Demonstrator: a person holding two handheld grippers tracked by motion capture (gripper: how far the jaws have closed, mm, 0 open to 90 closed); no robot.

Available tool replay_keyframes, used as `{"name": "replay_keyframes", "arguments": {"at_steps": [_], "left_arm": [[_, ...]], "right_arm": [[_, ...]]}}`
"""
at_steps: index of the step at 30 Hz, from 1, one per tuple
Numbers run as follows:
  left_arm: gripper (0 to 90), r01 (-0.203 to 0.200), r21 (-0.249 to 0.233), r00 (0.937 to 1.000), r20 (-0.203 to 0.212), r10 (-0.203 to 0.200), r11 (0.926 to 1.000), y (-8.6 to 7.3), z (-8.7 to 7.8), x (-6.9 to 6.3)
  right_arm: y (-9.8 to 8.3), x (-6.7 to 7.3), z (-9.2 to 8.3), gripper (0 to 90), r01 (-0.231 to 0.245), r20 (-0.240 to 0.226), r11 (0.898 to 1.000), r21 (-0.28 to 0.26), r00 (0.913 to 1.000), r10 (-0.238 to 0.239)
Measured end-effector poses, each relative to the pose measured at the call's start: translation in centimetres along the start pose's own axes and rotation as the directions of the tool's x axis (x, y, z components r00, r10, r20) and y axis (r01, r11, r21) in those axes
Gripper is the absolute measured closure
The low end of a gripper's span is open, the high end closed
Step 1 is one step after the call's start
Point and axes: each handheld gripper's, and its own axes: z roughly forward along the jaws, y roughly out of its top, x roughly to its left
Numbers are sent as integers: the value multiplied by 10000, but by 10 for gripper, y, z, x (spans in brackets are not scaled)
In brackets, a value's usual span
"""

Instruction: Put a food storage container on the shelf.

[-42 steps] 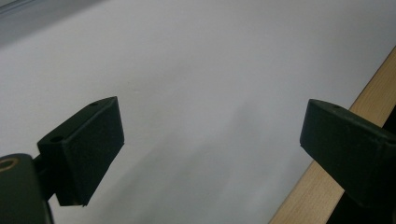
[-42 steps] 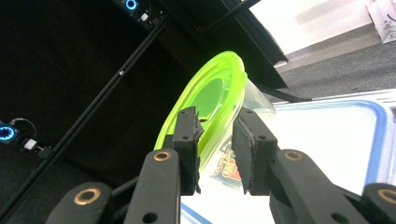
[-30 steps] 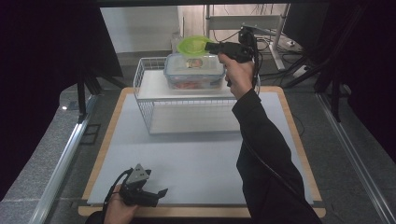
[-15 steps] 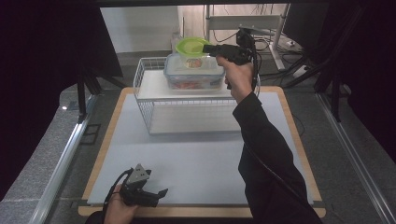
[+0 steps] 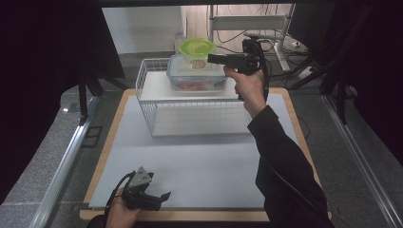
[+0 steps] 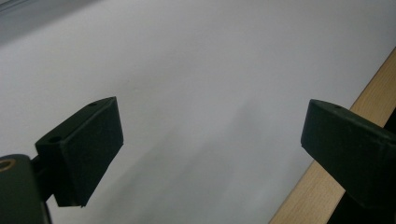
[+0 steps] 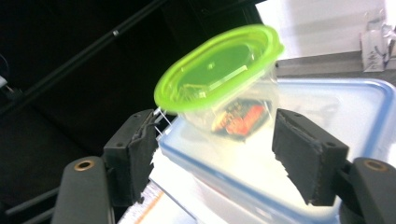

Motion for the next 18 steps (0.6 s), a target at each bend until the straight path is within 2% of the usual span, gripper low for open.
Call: {"name": "replay_keyframes", "arguments": {"at_steps": [3,15,18], "left_arm": [[53,22,-20,10000,21,-22,10000,0,0,0],[40,156,-95,9996,243,-154,9998,0,0,1],[34,141,-49,9996,238,-140,9999,0,1,1]], "right_arm": [[-11,-3,-10,269,409,124,9992,50,9991,-409],[-43,-6,-35,215,1248,254,9914,404,9917,-1259],[-54,-5,-41,197,1666,302,9846,527,9853,-1683]]}}
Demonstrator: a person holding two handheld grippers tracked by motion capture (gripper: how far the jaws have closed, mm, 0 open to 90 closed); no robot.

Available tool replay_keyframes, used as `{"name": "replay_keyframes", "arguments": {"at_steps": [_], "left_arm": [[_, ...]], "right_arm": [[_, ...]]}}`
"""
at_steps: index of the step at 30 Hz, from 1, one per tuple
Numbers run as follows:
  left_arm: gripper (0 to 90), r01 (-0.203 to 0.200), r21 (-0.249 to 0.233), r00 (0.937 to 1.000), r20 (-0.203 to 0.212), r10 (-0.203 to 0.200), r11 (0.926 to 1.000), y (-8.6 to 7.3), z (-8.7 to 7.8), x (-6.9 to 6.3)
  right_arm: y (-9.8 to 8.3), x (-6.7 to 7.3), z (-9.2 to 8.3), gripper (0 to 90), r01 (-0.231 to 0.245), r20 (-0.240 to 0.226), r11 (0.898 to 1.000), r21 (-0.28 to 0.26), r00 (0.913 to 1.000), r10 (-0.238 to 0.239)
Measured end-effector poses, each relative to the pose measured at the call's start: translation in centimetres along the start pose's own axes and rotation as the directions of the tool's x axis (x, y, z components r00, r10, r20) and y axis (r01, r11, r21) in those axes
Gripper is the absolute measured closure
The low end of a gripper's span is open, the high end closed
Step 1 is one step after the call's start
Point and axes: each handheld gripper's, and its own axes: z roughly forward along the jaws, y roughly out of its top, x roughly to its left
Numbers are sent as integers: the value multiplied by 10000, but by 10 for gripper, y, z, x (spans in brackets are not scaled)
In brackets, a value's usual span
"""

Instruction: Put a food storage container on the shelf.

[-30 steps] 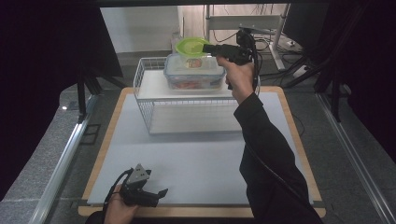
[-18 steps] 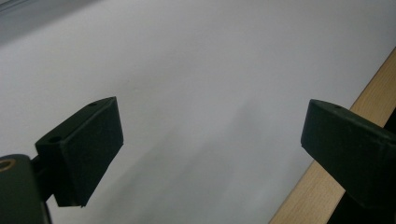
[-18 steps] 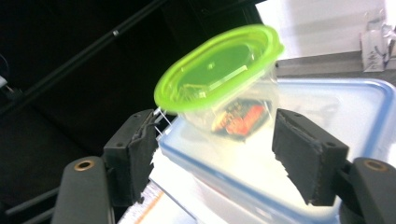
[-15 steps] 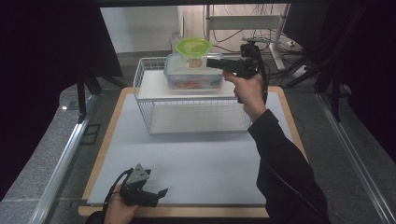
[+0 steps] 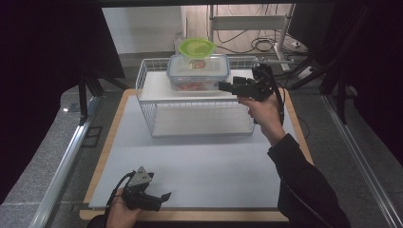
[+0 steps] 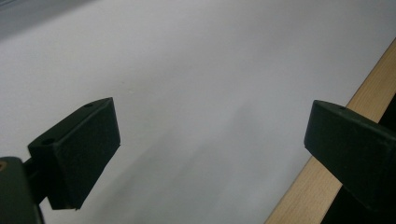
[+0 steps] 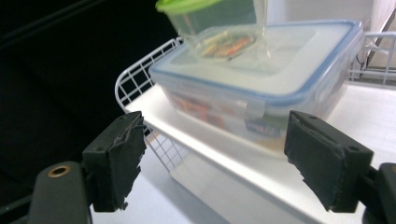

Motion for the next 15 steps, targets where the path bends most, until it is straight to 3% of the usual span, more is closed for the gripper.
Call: {"name": "replay_keyframes", "arguments": {"at_steps": [15], "left_arm": [[27,-97,54,9999,-23,97,9999,0,0,0]], "right_arm": [[-38,14,-8,126,1027,34,9936,462,9947,-1030]]}}
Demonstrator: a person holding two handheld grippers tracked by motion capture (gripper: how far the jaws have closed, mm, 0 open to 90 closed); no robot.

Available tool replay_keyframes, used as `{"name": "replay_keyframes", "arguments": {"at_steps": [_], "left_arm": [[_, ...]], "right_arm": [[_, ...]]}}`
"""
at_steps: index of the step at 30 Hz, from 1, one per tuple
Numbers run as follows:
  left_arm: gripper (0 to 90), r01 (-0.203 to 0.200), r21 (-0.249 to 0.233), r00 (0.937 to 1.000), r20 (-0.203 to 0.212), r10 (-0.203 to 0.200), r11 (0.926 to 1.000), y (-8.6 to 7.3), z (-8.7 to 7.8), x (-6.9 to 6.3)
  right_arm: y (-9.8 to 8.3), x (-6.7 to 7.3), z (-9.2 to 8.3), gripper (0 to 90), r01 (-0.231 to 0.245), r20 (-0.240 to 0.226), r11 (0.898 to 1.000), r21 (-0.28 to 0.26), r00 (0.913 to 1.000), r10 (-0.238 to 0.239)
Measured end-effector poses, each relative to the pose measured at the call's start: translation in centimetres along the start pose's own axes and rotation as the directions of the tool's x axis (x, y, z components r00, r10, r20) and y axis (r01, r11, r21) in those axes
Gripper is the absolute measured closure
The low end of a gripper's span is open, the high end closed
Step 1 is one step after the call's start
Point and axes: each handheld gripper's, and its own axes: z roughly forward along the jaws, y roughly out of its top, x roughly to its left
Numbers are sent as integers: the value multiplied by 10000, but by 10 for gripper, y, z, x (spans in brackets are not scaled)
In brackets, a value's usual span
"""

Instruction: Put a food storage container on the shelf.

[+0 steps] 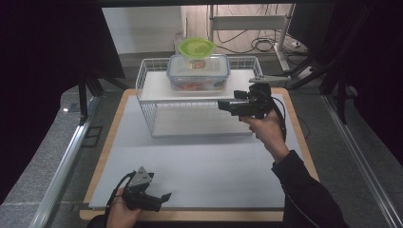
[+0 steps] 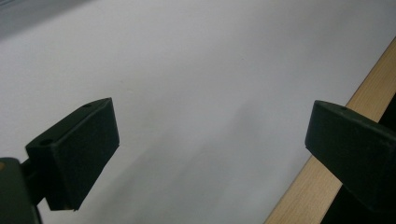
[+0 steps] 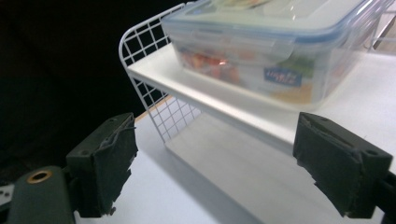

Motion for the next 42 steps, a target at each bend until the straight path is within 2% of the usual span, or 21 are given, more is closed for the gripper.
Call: {"name": "replay_keyframes", "arguments": {"at_steps": [11,15,16,17,23,25,30,42], "left_arm": [[25,-82,12,10000,-39,82,10000,0,0,-1],[25,-102,-17,9999,-29,102,9999,0,0,-1],[25,-93,-14,10000,-19,93,10000,0,0,-1],[25,-92,-3,10000,-12,92,10000,0,0,-2],[23,-121,-11,9999,-32,121,9999,0,0,-2],[24,-136,-3,9999,-25,136,9999,0,0,-2],[24,-189,39,9998,-17,189,9998,0,0,-2],[25,-301,61,9995,36,300,9995,0,1,-3]], "right_arm": [[-29,6,0,73,536,84,9981,293,9985,-539],[-43,6,3,56,712,141,9960,536,9973,-721],[-50,6,4,44,950,156,9927,743,9952,-964],[-53,6,5,39,1002,117,9917,802,9948,-1014],[-72,4,3,21,1000,-28,9923,735,9950,-1001],[-83,2,2,17,1024,117,9879,1161,9945,-1045],[-95,2,-2,13,1016,151,9877,1186,9944,-1041],[-119,12,-17,15,1286,338,9835,1275,9904,-1339]]}}
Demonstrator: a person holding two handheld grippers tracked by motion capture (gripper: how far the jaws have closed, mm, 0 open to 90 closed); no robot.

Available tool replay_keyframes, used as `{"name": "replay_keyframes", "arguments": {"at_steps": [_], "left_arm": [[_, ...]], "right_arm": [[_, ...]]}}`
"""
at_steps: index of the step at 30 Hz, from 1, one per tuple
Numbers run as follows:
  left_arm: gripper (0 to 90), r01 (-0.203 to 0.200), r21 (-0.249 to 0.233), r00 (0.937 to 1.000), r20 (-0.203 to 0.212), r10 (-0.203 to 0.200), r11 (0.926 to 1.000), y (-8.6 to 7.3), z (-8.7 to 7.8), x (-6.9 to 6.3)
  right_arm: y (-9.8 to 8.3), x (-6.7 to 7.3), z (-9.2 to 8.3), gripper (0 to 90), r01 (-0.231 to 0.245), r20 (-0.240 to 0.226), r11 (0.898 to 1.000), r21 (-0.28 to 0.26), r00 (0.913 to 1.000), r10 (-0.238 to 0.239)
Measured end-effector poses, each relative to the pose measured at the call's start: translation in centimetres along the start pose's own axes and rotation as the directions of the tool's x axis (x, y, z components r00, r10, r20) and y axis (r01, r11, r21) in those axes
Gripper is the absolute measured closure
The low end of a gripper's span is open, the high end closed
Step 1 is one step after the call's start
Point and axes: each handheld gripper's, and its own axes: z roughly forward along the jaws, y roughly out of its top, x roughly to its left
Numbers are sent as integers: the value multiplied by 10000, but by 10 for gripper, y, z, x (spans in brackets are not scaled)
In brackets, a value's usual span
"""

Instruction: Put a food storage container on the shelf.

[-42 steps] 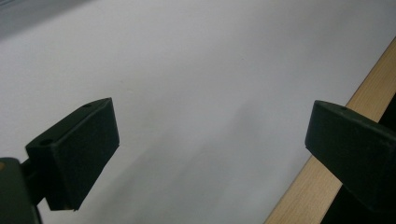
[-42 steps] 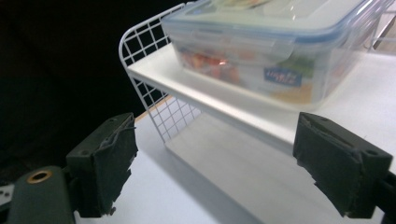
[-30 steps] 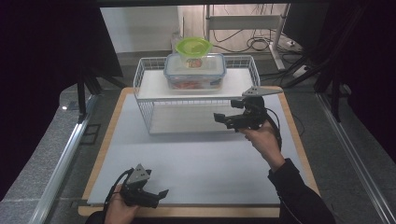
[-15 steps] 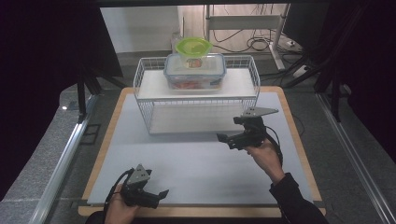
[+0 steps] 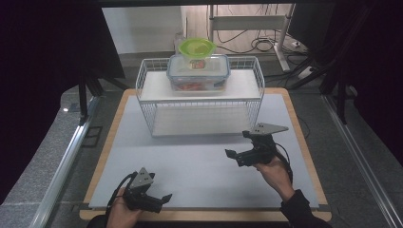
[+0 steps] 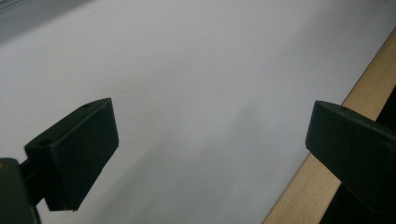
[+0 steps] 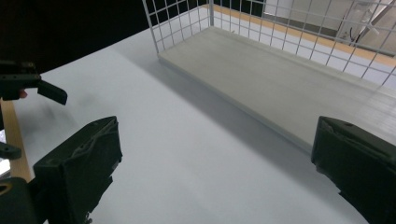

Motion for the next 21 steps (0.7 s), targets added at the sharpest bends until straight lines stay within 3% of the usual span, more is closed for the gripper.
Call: {"name": "replay_keyframes", "arguments": {"at_steps": [3,12,21], "left_arm": [[25,-12,3,10000,-8,12,10000,0,0,0],[25,-32,23,10000,-3,32,10000,0,1,0],[25,-47,28,10000,23,47,10000,0,2,0]], "right_arm": [[-7,3,-1,7,5,-25,9998,210,10000,-4],[-30,8,-7,0,155,634,9989,441,9978,-182],[-52,9,-10,0,150,887,9974,708,9958,-213]]}}
